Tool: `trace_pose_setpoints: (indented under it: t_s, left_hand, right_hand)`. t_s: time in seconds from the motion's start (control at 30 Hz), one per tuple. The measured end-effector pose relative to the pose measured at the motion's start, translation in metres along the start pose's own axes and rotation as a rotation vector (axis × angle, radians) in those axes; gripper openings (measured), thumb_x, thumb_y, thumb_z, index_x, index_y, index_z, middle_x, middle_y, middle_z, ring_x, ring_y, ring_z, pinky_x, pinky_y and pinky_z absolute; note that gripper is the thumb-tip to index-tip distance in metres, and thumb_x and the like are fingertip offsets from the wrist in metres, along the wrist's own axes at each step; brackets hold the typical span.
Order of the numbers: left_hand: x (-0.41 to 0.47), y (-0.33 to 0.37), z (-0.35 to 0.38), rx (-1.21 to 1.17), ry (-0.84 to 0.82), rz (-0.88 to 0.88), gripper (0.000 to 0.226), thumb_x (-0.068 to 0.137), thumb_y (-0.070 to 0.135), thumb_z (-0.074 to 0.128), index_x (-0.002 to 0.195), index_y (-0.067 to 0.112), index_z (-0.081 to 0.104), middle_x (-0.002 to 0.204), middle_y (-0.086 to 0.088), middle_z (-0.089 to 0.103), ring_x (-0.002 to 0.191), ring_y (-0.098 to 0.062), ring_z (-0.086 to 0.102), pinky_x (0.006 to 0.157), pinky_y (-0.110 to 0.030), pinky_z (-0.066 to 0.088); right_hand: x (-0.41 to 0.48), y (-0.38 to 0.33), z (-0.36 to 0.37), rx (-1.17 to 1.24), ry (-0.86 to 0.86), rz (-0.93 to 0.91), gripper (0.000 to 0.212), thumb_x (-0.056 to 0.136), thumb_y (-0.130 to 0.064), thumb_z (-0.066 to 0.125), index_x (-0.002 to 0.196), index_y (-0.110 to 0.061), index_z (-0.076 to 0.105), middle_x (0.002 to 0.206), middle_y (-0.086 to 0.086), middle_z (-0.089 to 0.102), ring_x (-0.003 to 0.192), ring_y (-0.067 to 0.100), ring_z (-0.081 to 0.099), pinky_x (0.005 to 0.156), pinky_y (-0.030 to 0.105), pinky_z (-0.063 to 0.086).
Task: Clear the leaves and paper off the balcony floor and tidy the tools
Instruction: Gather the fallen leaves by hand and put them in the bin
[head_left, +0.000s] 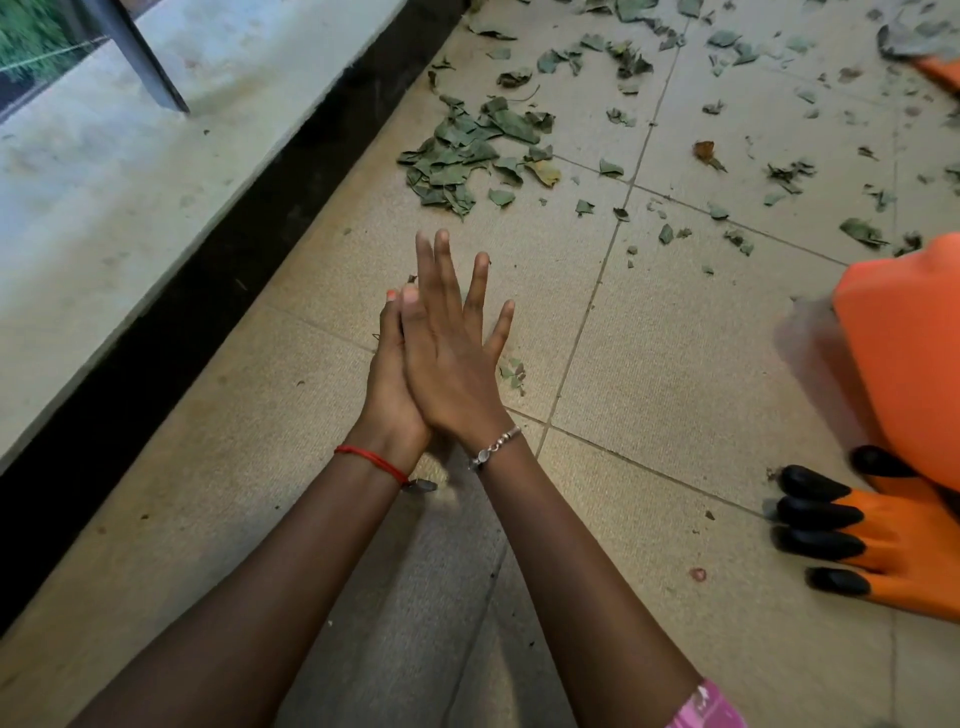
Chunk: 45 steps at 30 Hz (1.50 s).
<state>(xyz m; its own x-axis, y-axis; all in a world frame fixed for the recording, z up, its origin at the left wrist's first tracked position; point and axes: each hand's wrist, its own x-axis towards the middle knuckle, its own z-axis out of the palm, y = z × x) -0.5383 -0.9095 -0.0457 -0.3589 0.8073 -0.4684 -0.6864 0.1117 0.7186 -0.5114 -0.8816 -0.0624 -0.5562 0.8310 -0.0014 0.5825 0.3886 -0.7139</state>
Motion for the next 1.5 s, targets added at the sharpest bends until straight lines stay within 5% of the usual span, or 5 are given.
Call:
trace_pose_setpoints:
  t_s: [0.3, 0.6, 0.93, 1.3, 1.5]
  left_hand:
    - [0.000, 0.000, 0.002, -0.340, -0.006, -0.060, 0.052, 0.099, 0.049, 0.014, 0.130, 0.019, 0.042, 0.132, 0.005, 0.051, 0.137, -0.013, 0.035, 0.084, -0.023, 0.044]
    - [0.027, 0.017, -0.014, -0.680, 0.247, 0.005, 0.037, 0.096, 0.031, 0.049, 0.062, 0.019, 0.038, 0.035, 0.006, 0.040, 0.025, -0.003, 0.032, 0.029, -0.012, 0.026]
    - [0.026, 0.024, -0.031, -0.704, 0.208, 0.043, 0.038, 0.096, 0.029, 0.046, 0.061, 0.019, 0.036, 0.035, 0.007, 0.039, 0.025, -0.003, 0.030, 0.029, -0.012, 0.025]
    - [0.025, 0.018, -0.034, -0.674, 0.212, -0.016, 0.037, 0.095, 0.030, 0.047, 0.063, 0.018, 0.036, 0.038, 0.007, 0.040, 0.027, -0.003, 0.032, 0.029, -0.013, 0.027]
    - [0.021, 0.006, -0.018, -0.613, 0.219, -0.060, 0.037, 0.097, 0.031, 0.046, 0.062, 0.020, 0.038, 0.037, 0.007, 0.041, 0.026, -0.003, 0.032, 0.028, -0.013, 0.027]
  right_hand:
    - [-0.005, -0.006, -0.006, 0.226, 0.039, 0.077, 0.049, 0.097, -0.049, 0.031, 0.145, -0.041, 0.024, 0.158, -0.009, -0.005, 0.141, 0.006, -0.024, 0.109, 0.039, -0.025]
    - [-0.029, 0.017, -0.046, 0.429, 0.245, 0.177, 0.046, 0.101, -0.035, 0.030, 0.144, -0.018, 0.033, 0.153, 0.001, 0.023, 0.137, 0.011, 0.027, 0.097, 0.007, 0.036]
    - [-0.058, 0.042, -0.007, -0.252, -0.107, -0.136, 0.054, 0.101, -0.033, 0.032, 0.149, -0.014, 0.019, 0.158, 0.004, 0.010, 0.146, 0.015, 0.004, 0.117, 0.026, -0.003]
    - [-0.080, 0.051, -0.016, -0.378, 0.224, -0.241, 0.025, 0.058, 0.017, 0.075, 0.069, -0.003, 0.065, 0.072, 0.007, 0.060, 0.068, 0.021, 0.058, 0.064, 0.024, 0.039]
    - [-0.047, 0.031, -0.058, 0.624, 0.311, 0.350, 0.012, 0.074, 0.001, 0.073, 0.082, -0.008, 0.075, 0.080, 0.004, 0.073, 0.076, 0.011, 0.069, 0.070, 0.013, 0.051]
